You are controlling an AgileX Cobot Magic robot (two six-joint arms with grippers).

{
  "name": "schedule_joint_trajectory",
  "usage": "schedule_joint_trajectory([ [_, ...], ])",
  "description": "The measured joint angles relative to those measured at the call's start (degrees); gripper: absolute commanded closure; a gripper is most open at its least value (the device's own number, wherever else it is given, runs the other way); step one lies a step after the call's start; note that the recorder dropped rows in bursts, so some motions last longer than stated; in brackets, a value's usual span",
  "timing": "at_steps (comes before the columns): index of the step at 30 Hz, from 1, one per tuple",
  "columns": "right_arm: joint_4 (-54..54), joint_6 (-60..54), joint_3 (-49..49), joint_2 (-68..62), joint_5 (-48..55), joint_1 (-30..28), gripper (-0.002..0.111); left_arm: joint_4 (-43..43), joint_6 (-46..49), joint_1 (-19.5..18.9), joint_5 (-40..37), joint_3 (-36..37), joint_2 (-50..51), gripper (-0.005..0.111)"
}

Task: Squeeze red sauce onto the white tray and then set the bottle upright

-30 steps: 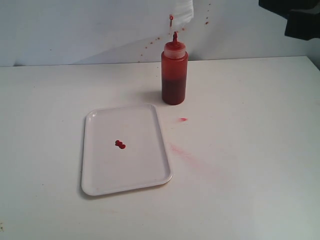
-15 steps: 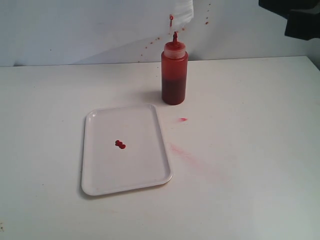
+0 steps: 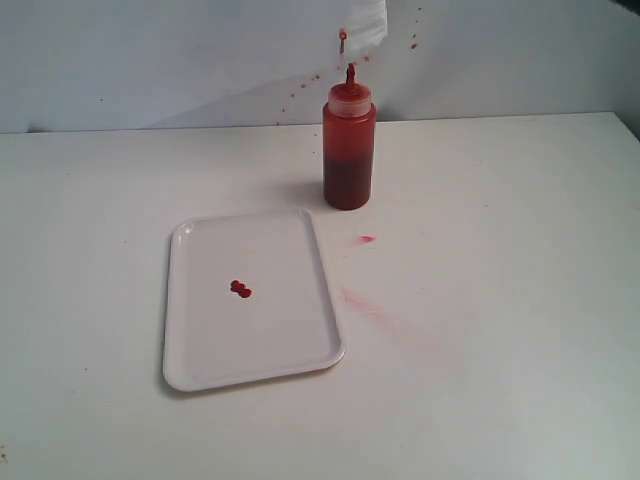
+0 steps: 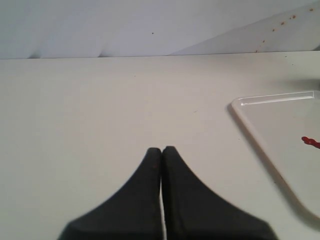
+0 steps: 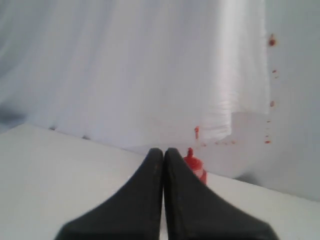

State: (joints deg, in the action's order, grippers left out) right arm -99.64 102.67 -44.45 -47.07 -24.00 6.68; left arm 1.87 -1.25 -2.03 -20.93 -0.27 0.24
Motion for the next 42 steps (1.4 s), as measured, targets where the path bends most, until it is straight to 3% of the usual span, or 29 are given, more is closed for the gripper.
schedule_joint_trajectory([
  [5,-0.13,1.18,6.91,14.22,7.71,-4.14,0.108,0.0,0.0,0.0,0.0,0.0,0.0,0.107],
  [11,-0.13,1.67,13.09,27.06,14.81,-4.99,0.108,0.0,0.0,0.0,0.0,0.0,0.0,0.107],
  [20,1.29,2.04,17.8,33.69,16.12,-4.99,0.108,0.0,0.0,0.0,0.0,0.0,0.0,0.107],
  [23,17.51,-14.7,20.16,33.69,16.27,-4.99,0.108,0.0,0.0,0.0,0.0,0.0,0.0,0.107],
  [28,64.94,-66.73,24.74,33.81,22.41,-4.99,0.108,0.0,0.0,0.0,0.0,0.0,0.0,0.107],
  [31,80.4,-84.76,26.45,33.81,29.61,-4.99,0.108,0.0,0.0,0.0,0.0,0.0,0.0,0.107],
  [35,86.72,-91.83,29.15,34.09,32.99,-4.99,0.108,0.0,0.0,0.0,0.0,0.0,0.0,0.107],
  [42,92.44,-93.47,36.88,39.01,33.57,-4.99,0.108,0.0,0.0,0.0,0.0,0.0,0.0,0.107],
])
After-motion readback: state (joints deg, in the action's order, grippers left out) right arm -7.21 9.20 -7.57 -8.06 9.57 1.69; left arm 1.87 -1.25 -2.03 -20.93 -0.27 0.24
